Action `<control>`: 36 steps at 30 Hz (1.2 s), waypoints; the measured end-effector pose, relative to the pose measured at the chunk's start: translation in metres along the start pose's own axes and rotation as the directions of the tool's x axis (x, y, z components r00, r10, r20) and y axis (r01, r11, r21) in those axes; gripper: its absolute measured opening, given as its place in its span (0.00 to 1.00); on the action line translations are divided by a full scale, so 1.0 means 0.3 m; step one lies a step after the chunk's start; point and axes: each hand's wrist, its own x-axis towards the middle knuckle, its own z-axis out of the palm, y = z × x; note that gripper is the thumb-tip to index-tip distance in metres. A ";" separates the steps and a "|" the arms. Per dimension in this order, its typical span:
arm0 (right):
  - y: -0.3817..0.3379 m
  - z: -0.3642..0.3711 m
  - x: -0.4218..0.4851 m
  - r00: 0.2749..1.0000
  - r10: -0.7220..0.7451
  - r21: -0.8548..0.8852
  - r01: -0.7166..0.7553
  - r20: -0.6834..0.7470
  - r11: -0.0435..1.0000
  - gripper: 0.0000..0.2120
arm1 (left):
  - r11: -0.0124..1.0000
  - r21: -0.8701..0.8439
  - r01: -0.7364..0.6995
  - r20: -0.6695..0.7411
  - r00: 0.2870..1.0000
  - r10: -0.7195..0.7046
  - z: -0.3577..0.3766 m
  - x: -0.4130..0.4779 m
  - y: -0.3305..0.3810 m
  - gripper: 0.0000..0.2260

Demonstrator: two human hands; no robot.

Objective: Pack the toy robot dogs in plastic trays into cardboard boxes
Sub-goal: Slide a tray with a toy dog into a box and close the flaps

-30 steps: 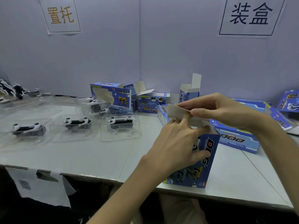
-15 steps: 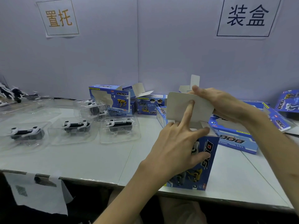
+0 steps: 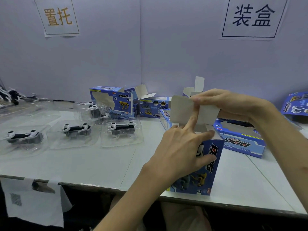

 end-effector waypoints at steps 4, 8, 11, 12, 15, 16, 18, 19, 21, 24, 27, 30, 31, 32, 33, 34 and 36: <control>-0.008 0.018 0.000 0.999 -0.041 -0.067 0.042 0.014 0.997 0.13 | 1.000 -0.008 0.001 -0.014 1.000 -0.001 0.003 0.004 -0.001 0.24; -0.007 0.020 0.003 0.997 -0.083 -0.119 0.084 0.008 0.989 0.14 | 1.000 -0.010 0.006 -0.031 0.999 -0.007 0.009 0.004 -0.003 0.24; -0.012 0.015 0.007 0.997 -0.070 -0.137 0.072 0.022 0.988 0.14 | 1.000 -0.006 -0.006 -0.063 0.998 0.005 0.015 0.002 -0.008 0.24; -0.015 0.015 0.012 0.998 -0.069 -0.169 0.069 0.007 0.983 0.13 | 1.000 0.002 -0.023 -0.072 0.997 0.023 0.018 -0.001 -0.008 0.25; -0.024 0.026 0.029 0.984 -0.151 -0.340 0.112 -0.090 0.934 0.10 | 0.998 0.007 -0.063 -0.101 0.993 0.064 0.025 -0.012 -0.006 0.26; -0.022 0.035 0.034 0.973 -0.202 -0.389 0.144 -0.113 0.910 0.11 | 0.998 -0.005 -0.063 -0.110 0.992 0.062 0.024 -0.012 -0.007 0.26; -0.018 0.053 0.033 0.953 -0.269 -0.437 0.185 -0.137 0.880 0.12 | 0.998 -0.025 -0.055 -0.120 0.991 0.052 0.022 -0.012 -0.008 0.26; -0.021 0.054 0.030 0.949 -0.283 -0.452 0.192 -0.142 0.871 0.11 | 0.998 -0.027 -0.051 -0.122 0.991 0.047 0.020 -0.010 -0.008 0.25; -0.042 0.050 0.021 0.963 -0.242 -0.497 0.153 -0.119 0.854 0.09 | 0.999 -0.015 -0.046 -0.129 0.991 0.044 0.019 -0.008 -0.004 0.25; -0.100 0.075 0.019 0.983 -0.163 -0.652 0.069 -0.084 0.755 0.10 | 0.999 -0.024 -0.045 -0.150 0.988 0.041 0.025 -0.007 -0.004 0.24; -0.127 0.129 0.040 0.974 -0.212 -0.768 0.073 -0.083 0.636 0.14 | 0.999 -0.035 -0.033 -0.158 0.987 0.027 0.027 -0.015 -0.008 0.23; -0.117 0.155 0.062 0.936 -0.344 -0.860 0.118 -0.071 0.497 0.17 | 0.999 -0.028 -0.039 -0.159 0.987 0.034 0.029 -0.012 -0.005 0.24; -0.108 0.156 0.068 0.922 -0.381 -0.883 0.121 -0.069 0.453 0.17 | 0.999 -0.024 -0.039 -0.153 0.988 0.035 0.030 -0.010 -0.004 0.24; -0.102 0.157 0.072 0.911 -0.406 -0.895 0.123 -0.069 0.429 0.16 | 0.999 -0.022 -0.038 -0.149 0.988 0.034 0.030 -0.010 -0.004 0.24; -0.097 0.157 0.077 0.906 -0.418 -0.900 0.125 -0.068 0.418 0.15 | 0.999 -0.023 -0.036 -0.148 0.988 0.033 0.031 -0.010 -0.005 0.24; -0.095 0.157 0.082 0.903 -0.425 -0.900 0.133 -0.063 0.416 0.15 | 0.999 -0.026 -0.035 -0.151 0.988 0.031 0.031 -0.011 -0.006 0.24; -0.102 0.146 0.089 0.916 -0.397 -0.880 0.137 -0.063 0.455 0.17 | 0.999 -0.033 -0.036 -0.157 0.987 0.030 0.031 -0.010 -0.006 0.24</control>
